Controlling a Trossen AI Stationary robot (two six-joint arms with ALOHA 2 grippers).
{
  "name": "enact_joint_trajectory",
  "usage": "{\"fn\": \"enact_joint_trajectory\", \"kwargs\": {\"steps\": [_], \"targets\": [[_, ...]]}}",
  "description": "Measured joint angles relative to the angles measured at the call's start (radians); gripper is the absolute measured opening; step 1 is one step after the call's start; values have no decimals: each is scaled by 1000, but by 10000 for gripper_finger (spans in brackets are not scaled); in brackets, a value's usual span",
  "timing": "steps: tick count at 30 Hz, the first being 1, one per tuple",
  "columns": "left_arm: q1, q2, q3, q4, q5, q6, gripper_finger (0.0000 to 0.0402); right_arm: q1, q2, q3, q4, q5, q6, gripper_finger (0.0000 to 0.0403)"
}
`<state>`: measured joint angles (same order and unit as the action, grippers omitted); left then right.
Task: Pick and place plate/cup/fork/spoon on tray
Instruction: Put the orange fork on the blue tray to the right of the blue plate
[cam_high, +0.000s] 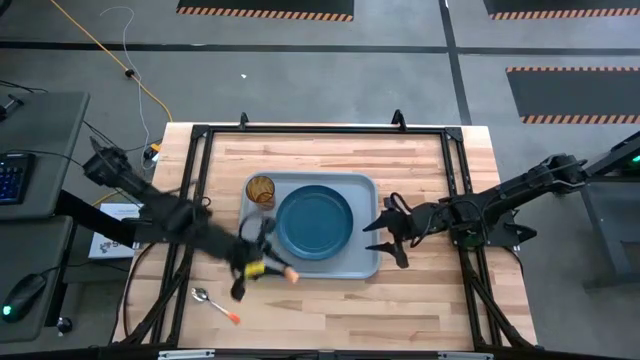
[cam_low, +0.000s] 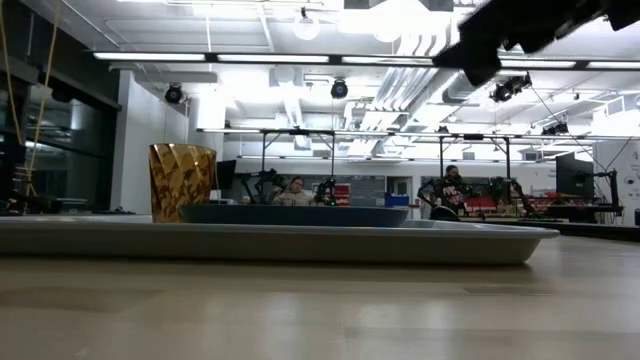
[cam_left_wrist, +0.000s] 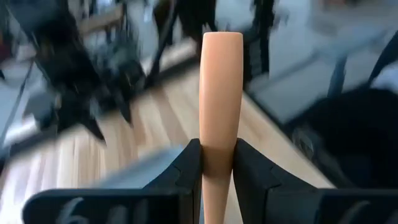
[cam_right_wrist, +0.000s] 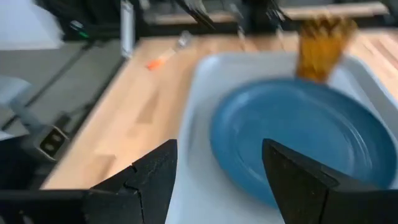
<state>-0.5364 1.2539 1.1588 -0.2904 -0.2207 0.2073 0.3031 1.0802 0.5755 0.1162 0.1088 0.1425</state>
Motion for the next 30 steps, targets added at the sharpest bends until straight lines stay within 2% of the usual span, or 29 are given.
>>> {"fn": "enact_joint_trajectory", "kwargs": {"steps": [4,8,10,13,18,22,30], "targets": [[198,-29,-107,237,286,75,52,0,21,0,142,-51,-100,227],[375,12,-209,485,559,74,52,-8,76,0,295,-67,-196,227],[441,46,-252,622,676,48,52,-18,113,0,366,-68,-244,227],[506,115,-297,826,790,-5,52,-43,168,0,463,-68,-299,227],[559,255,-306,1022,897,-70,52,-97,245,0,560,-79,-326,227],[577,329,-288,1103,948,-99,52,-144,292,22,576,-161,-295,227],[591,375,-269,1109,952,-100,52,-159,384,121,568,-300,-299,227]]}}
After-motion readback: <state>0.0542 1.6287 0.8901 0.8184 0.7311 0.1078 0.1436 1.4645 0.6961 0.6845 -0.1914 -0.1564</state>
